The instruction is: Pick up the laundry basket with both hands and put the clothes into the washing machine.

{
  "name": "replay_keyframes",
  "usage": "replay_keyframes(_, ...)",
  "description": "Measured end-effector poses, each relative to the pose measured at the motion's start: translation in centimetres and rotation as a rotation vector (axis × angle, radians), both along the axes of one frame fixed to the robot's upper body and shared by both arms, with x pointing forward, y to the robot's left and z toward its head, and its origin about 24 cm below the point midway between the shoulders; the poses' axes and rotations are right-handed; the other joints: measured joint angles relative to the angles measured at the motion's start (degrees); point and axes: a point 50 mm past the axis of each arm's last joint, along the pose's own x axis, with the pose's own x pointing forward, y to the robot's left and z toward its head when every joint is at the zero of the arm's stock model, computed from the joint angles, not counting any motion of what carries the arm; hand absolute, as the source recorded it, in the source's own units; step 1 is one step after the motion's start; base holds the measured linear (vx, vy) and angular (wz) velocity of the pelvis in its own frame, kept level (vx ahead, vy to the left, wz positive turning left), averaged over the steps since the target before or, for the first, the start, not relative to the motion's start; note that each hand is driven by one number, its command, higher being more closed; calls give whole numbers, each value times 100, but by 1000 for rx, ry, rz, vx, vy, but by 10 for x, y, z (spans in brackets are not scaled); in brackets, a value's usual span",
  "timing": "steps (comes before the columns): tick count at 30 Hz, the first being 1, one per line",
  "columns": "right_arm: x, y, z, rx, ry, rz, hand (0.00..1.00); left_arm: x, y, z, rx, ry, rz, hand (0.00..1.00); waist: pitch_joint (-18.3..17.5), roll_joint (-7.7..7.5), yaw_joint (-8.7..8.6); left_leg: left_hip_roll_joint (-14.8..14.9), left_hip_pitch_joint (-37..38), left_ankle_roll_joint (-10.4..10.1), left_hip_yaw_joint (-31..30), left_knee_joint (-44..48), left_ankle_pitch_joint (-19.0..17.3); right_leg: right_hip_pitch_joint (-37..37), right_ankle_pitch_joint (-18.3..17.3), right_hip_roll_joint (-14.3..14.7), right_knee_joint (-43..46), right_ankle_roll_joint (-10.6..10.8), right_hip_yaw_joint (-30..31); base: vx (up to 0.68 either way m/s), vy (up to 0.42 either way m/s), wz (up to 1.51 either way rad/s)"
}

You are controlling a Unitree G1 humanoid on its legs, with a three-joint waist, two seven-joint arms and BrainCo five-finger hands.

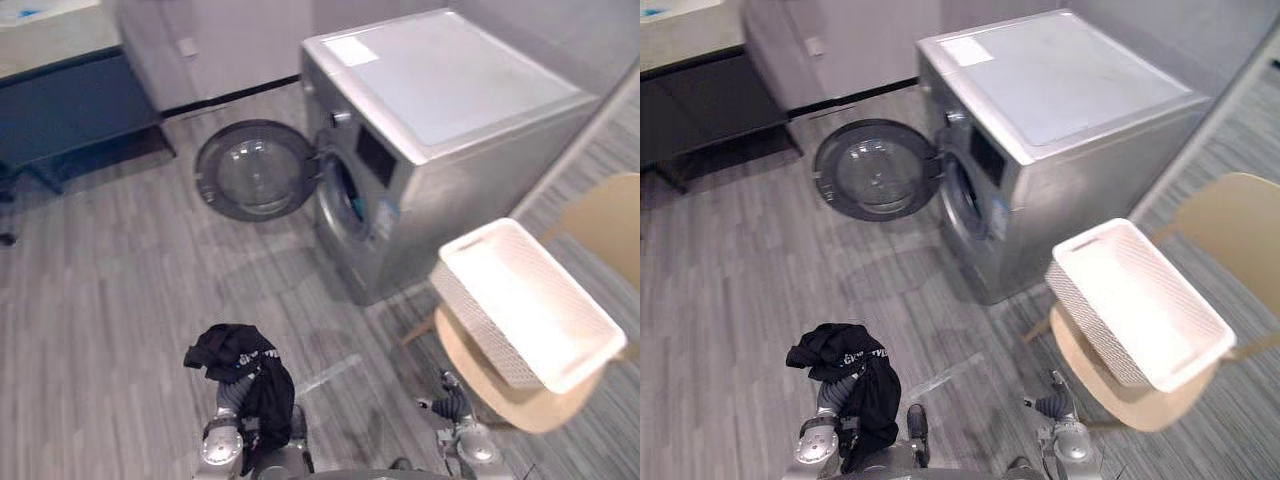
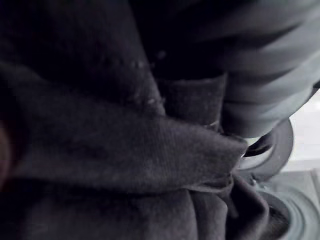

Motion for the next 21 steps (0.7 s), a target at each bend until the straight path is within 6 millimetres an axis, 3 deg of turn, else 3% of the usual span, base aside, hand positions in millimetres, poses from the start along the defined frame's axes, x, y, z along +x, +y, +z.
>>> replay_keyframes(3, 15, 10, 5, 40, -39, -6, 0, -8, 4, -7, 1, 47, 24, 100, 76, -109, -4, -311, -98, 94, -107, 292, -313, 145, 2, -260, -19, 47, -76, 229, 152, 41)
replay_keyframes(4, 16, 12, 5, 62, -39, -19, 0, -11, 3, -10, -6, 67, 27, 100, 117, -151, 11, -437, -131, 181, -198, 804, -787, 201, -120, -637, 545, 264, -13, 234, 161, 44)
replay_keyframes(6, 15, 11, 3, 75, -30, -36, 0, -20, 1, -14, -14, 90, 32, 100, 137, -99, -8, -543, -15, 262, -367, 1131, -1114, 56, -123, -1056, 1652, 264, 182, 264, 190, 50)
replay_keyframes(7, 11, 11, 1, 86, -21, -50, 0, -20, 2, -14, -12, 91, 30, 100, 158, -80, -42, -668, 150, 357, -590, 1290, -1371, -394, 94, -1399, 2980, -470, 764, 352, 256, 69)
replay_keyframes(8, 8, 12, 0, 96, -15, -57, 0, -18, 4, -13, -5, 87, 27, 100, 193, -35, -90, -686, 231, 388, -747, 1351, -1482, -742, -94, -1314, 3683, -622, 1402, 311, 203, 84)
replay_keyframes(10, 9, 15, 0, 114, -19, -61, 0, -13, 5, -10, 2, 73, 21, 100, 280, -50, -197, -708, 467, 496, -1068, 1334, -1611, -1237, -593, -821, 4470, -424, 2144, 301, 105, 90)
replay_keyframes(11, 10, 16, 0, 121, -22, -64, 0, -9, 9, -8, 16, 63, 17, 100, 369, -35, -210, -772, 750, 476, -1256, 1168, -1612, -1619, -836, -547, 4606, -426, 2302, 354, 80, 84)
replay_keyframes(14, 16, 15, 4, 136, -51, -76, 0, -4, 7, -6, 19, 49, 5, 100, 385, -49, -268, -878, 1122, 441, -1604, 912, -1706, -2465, -986, -236, 4057, -421, 2161, 394, 34, 67)
replay_keyframes(16, 22, 16, 8, 139, -74, -71, 0, 4, 4, -3, 17, 30, -13, 100, 523, 15, -357, -826, 1443, 336, -1890, 733, -1758, -2824, -789, 43, 2944, -409, 2079, 529, -70, 84)
replay_keyframes(17, 25, 16, 11, 136, -88, -62, 0, 9, 2, -1, 18, 16, -26, 100, 590, 8, -371, -766, 1621, 221, -1952, 664, -1826, -2831, -437, 215, 2091, -426, 2022, 612, -125, 89)
replay_keyframes(18, 26, 17, 11, 138, -90, -53, 0, 8, 2, -2, 22, 20, -35, 100, 595, -15, -370, -754, 1829, 4, -2056, 597, -1963, -2861, 138, 366, 1446, -661, 1995, 524, -135, 86)
replay_keyframes(19, 25, 19, 11, 140, -87, -47, 0, 6, 2, -2, 23, 23, -38, 100, 576, -64, -387, -772, 1933, -115, -2094, 634, -2034, -2864, 411, 373, 1426, -853, 1998, 573, -194, 101)
replay_keyframes(20, 20, 16, 9, 134, -75, -42, 0, 5, -3, -4, 9, 30, -41, 100, 570, -11, -504, -733, 1966, -279, -2184, 918, -2144, -2804, 824, 383, 1679, -1146, 2029, 611, -237, 69)
replay_keyframes(21, 28, 18, 14, 138, -101, -29, 0, 6, -7, -3, -5, 16, -45, 100, 536, 94, -470, -549, 1529, -449, -2031, 1861, -2063, -2736, 589, 475, 1708, -1183, 1842, 611, -250, 50)
